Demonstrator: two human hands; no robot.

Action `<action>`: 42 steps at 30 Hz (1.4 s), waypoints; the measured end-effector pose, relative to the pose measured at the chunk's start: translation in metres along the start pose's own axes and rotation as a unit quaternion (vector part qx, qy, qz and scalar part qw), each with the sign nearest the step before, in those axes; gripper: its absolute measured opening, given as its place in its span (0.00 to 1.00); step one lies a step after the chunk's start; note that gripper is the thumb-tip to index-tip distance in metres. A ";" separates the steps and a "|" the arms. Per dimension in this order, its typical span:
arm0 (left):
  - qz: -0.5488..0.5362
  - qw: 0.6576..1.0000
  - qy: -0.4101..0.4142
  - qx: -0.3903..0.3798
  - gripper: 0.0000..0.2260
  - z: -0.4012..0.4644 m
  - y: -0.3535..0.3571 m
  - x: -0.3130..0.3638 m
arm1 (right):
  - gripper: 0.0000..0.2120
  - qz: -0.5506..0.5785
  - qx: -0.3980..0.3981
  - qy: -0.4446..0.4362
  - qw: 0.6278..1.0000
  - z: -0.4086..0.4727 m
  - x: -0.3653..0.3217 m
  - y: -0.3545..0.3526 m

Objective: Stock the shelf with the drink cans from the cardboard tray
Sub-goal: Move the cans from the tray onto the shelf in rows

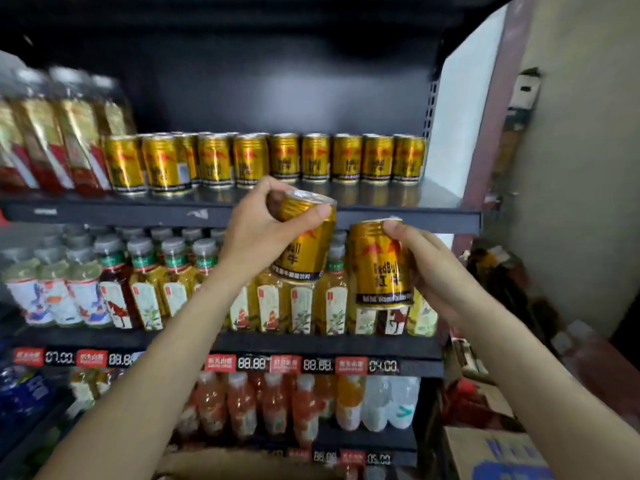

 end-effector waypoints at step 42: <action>0.191 0.976 -0.073 -0.069 0.38 0.186 0.178 -0.041 | 0.32 -0.100 0.053 -0.118 0.987 0.195 -0.089 -0.155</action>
Point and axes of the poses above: each hand's wrist, its own z-axis towards the middle knuckle, its own y-axis out of the palm, x = y × z, the point moved 8 cm from there along z, towards the middle knuckle, and after that the axes turned 10 degrees about y, right-handed, at the moved point
